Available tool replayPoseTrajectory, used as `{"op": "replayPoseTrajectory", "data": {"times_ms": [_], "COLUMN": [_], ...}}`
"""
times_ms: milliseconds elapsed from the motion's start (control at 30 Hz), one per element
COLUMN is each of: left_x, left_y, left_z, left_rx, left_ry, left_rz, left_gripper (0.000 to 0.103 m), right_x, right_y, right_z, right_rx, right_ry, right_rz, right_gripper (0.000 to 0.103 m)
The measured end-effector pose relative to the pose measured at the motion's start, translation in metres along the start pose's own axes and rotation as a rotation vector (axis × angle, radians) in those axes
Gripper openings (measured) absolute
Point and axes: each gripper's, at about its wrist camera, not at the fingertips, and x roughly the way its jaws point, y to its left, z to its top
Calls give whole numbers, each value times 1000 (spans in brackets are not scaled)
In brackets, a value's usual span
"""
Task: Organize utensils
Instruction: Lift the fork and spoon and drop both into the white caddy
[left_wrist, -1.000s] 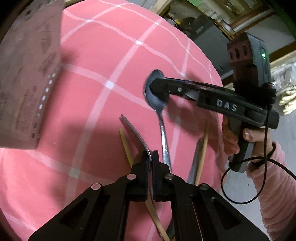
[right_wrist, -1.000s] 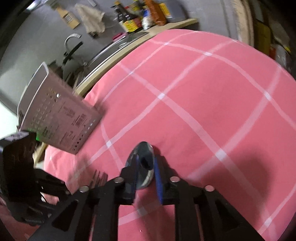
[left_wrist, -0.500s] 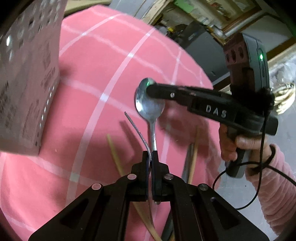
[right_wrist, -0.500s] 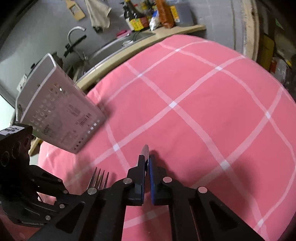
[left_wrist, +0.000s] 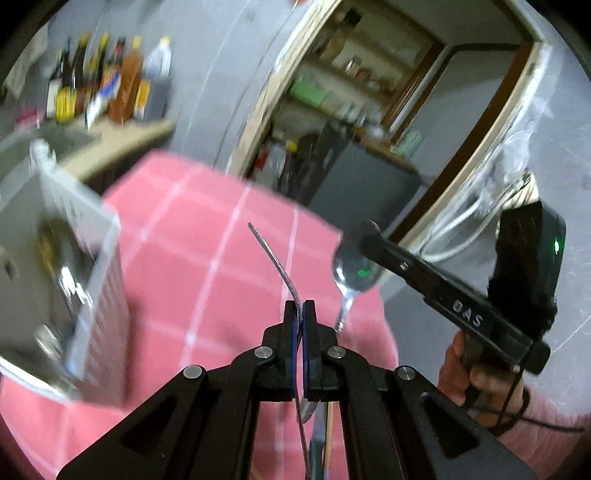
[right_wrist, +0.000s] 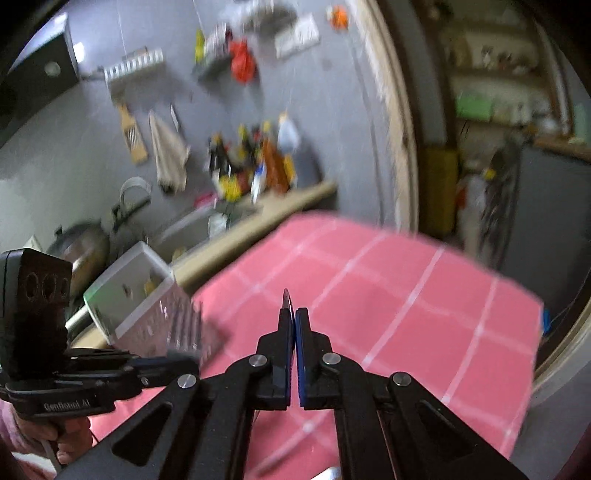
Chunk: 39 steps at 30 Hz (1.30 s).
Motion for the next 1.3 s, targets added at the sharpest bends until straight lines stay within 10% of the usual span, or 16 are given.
{"op": "replayPoseTrajectory", "data": {"times_ms": [267, 500, 1300], "left_x": [-71, -116, -87], "left_y": [6, 40, 119], "left_z": [65, 81, 26], "left_rx": [79, 203, 198], "left_ry": [-274, -469, -296], "left_rz": [69, 165, 151], "left_gripper": [0, 0, 1], "right_x": [-34, -11, 79], "right_y": [61, 118, 170], "right_z": [45, 55, -4], "right_rx": [3, -67, -202], "right_ry": [-360, -483, -194], "right_rz": [-30, -73, -76], "right_gripper": [3, 3, 6]}}
